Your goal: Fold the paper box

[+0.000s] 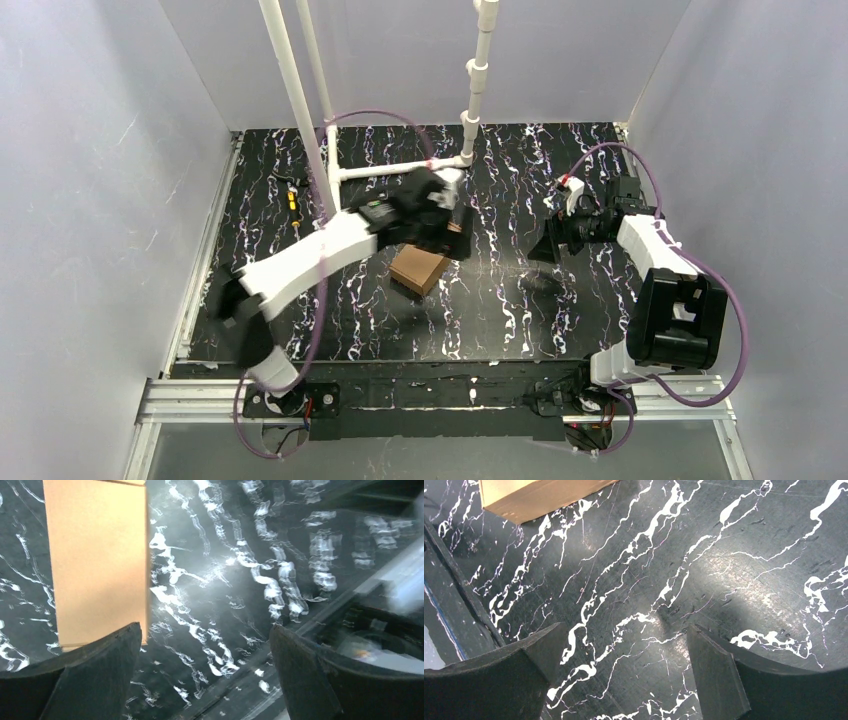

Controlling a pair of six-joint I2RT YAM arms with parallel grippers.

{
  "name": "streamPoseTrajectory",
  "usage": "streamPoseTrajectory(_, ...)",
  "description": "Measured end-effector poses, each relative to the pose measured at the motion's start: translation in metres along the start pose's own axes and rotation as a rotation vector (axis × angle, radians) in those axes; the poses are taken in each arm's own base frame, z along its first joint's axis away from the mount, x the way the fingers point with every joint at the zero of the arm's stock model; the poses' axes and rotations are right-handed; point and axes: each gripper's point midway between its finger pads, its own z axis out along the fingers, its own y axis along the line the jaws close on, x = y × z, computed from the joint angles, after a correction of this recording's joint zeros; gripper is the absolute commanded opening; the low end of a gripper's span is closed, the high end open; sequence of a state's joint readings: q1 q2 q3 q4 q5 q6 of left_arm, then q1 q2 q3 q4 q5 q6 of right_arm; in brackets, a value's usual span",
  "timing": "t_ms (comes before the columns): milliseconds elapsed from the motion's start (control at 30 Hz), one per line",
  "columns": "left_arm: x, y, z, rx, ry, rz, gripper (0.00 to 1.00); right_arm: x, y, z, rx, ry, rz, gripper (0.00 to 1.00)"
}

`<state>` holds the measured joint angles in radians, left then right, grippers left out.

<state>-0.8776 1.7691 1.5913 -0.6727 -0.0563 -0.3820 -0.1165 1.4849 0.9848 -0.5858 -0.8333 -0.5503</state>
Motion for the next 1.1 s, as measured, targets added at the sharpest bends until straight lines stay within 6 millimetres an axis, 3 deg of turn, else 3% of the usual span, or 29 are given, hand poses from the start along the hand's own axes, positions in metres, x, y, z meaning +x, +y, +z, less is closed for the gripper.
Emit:
streamPoseTrajectory(67,-0.012,-0.003,-0.046,0.188,-0.148,-0.098,0.98,0.002,0.002,-0.002,-0.001,0.005,-0.029,0.98)
streamPoseTrajectory(133,-0.017,0.010,-0.085,0.313,-0.294,-0.189,0.98,0.001,0.004,-0.006,0.005,-0.002,-0.070,0.98)
streamPoseTrajectory(200,-0.006,0.033,-0.106,0.341,-0.385,-0.253,0.98,0.000,0.010,-0.014,0.032,-0.012,-0.126,0.99)
streamPoseTrajectory(333,0.049,0.070,-0.117,0.283,-0.401,-0.310,0.98,-0.017,0.012,-0.038,0.158,-0.057,-0.202,0.98)
streamPoseTrajectory(400,0.065,0.091,-0.131,0.217,-0.431,-0.333,0.98,-0.029,0.010,-0.053,0.242,-0.087,-0.196,0.98)
streamPoseTrajectory(567,0.069,0.165,-0.179,0.000,-0.623,-0.486,0.98,-0.069,0.009,-0.080,0.325,-0.172,-0.123,0.98)
streamPoseTrajectory(667,0.071,0.199,-0.181,-0.058,-0.633,-0.618,0.98,-0.092,0.012,-0.092,0.330,-0.202,-0.108,0.98)
streamPoseTrajectory(833,0.070,0.202,-0.168,0.011,-0.547,-0.698,0.98,-0.111,0.023,-0.106,0.338,-0.234,-0.103,0.98)
streamPoseTrajectory(1100,0.049,0.177,-0.216,0.074,-0.655,-0.650,0.98,-0.125,0.039,-0.135,0.464,-0.354,0.020,0.98)
